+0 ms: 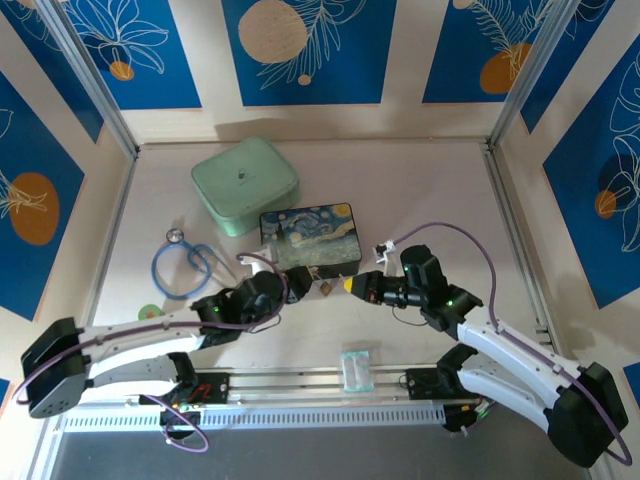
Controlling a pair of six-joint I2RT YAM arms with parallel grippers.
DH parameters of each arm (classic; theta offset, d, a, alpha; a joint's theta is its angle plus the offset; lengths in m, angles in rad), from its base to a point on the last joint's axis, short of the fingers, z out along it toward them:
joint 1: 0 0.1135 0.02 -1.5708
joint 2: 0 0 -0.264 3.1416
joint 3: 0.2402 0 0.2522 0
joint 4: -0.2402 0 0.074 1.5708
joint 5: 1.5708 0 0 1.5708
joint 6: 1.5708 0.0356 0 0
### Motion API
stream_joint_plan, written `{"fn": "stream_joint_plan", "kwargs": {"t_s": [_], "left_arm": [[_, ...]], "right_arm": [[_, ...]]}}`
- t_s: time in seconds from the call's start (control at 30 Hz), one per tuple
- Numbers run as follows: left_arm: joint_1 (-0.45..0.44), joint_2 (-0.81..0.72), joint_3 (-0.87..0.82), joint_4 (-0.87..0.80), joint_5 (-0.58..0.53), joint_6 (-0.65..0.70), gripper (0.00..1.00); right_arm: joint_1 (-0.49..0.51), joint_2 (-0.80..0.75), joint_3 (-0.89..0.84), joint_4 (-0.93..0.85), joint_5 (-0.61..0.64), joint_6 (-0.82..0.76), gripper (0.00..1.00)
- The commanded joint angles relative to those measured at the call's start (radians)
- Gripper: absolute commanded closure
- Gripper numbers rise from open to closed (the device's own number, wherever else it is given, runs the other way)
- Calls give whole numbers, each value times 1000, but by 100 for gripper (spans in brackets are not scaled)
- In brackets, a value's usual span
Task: Unlock a padlock with a key
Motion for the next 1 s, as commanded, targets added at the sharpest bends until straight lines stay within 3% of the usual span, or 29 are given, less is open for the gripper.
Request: {"fn": "stream_joint_plan", "kwargs": {"t_s": [0.0,0.07,0.2,0.33,0.57,0.8,0.97], "left_arm": [[-3,119,14,-9,2,47,42],[-27,194,17,39,-24,47,42],[-81,298,109,-20,-152,52,39],[-82,392,129,54,-146,36,39],[-87,518,194,1,-127,-76,40],[-94,618,229,36,-144,-83,41],[-103,671,256,9,-166,-115,50]], "right_arm": [[-35,-29,-27,-78,-25,-40,100],[-47,-26,-35,-77,-32,-45,100],[-48,-27,-50,-72,-35,-46,100],[-48,-25,-78,-35,-41,-31,100],[-49,-35,-106,-15,-43,-26,100],[-48,-37,-130,21,-44,-6,100],[-48,-47,-147,32,-39,9,100]]}}
